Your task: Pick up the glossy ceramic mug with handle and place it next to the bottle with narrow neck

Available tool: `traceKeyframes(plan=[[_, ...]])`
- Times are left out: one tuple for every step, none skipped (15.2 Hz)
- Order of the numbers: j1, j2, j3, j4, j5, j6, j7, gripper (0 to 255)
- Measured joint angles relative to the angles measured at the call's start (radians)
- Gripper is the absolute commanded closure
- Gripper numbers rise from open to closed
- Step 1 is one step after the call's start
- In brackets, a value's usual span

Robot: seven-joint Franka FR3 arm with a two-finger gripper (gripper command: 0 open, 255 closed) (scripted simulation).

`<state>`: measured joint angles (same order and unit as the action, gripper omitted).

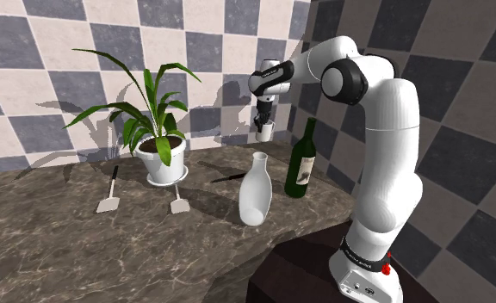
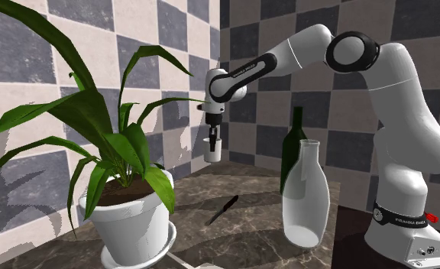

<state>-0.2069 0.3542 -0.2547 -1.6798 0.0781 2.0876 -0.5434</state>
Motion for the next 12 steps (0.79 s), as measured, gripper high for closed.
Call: traceKeyframes(plan=[[0.001,-0.007,-0.001,0.005,-0.002,-0.012,0.001,255],[0.0,-0.01,-0.002,0.013,-0.003,-0.023,0.0,255],[0.0,-0.018,-0.003,0.017,-0.005,-0.034,0.001,255],[-0.001,-0.019,-0.003,0.029,-0.005,-0.047,-0.001,255],[-0.001,-0.023,-0.004,0.037,-0.007,-0.059,0.001,255],[0.0,-0.029,-0.005,0.042,-0.008,-0.07,0.001,255],[-0.001,-0.03,-0.005,0.054,-0.009,-0.083,0.001,255],[-0.001,-0.032,-0.005,0.063,-0.01,-0.094,0.002,255],[-0.001,-0.032,-0.005,0.077,-0.01,-0.108,0.003,255],[0.0,-0.037,-0.005,0.082,-0.012,-0.118,0.005,255],[0.0,-0.039,-0.006,0.093,-0.012,-0.131,0.004,255],[-0.003,-0.037,-0.007,0.112,-0.012,-0.148,0.002,255]])
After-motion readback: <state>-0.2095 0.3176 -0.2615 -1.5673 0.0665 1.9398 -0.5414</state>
